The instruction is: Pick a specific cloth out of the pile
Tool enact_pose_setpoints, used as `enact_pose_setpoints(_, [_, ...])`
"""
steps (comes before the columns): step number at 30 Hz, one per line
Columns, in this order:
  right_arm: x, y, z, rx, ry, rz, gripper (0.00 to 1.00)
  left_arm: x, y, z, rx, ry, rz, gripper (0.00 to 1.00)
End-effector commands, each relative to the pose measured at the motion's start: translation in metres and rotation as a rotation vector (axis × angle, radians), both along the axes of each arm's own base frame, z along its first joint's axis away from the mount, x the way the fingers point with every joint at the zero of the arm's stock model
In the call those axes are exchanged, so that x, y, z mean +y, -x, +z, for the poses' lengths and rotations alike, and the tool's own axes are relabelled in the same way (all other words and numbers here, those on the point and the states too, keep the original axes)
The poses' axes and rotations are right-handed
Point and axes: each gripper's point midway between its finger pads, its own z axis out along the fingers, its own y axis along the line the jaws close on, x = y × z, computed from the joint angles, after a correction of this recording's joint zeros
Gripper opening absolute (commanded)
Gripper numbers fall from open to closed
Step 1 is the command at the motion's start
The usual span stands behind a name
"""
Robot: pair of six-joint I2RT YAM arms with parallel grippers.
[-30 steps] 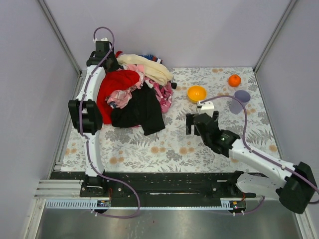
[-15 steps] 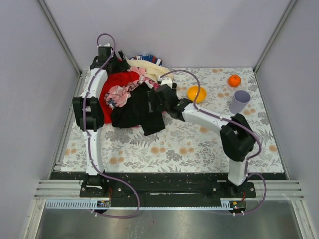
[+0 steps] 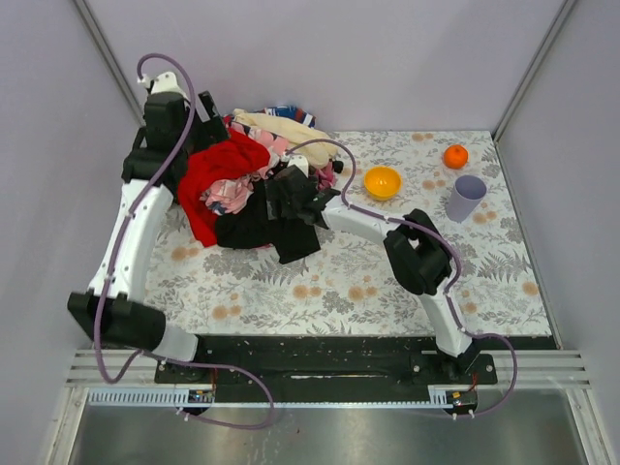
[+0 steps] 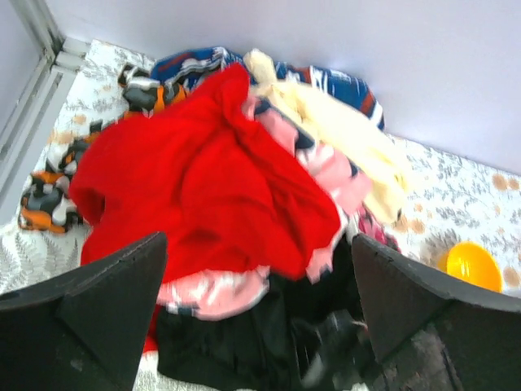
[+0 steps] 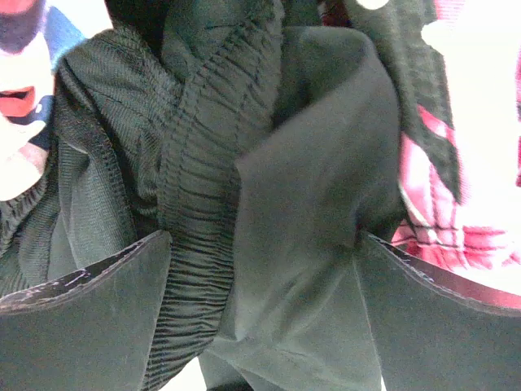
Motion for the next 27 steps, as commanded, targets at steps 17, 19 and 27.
enact_pose_setpoints(17, [0.023,0.013,0.050,-0.121,0.036,-0.055,0.24,0.030,0.207,-0.181,0.186,0.217,0.341,0.99])
enact_pose_setpoints(19, [0.019,0.014,0.058,-0.133,0.037,-0.065,0.12,0.028,0.211,-0.185,0.185,0.231,0.336,0.99])
enact_pose_setpoints(27, [0.000,0.018,0.126,-0.235,0.023,-0.078,0.00,0.028,0.216,-0.188,0.183,0.241,0.334,0.99])
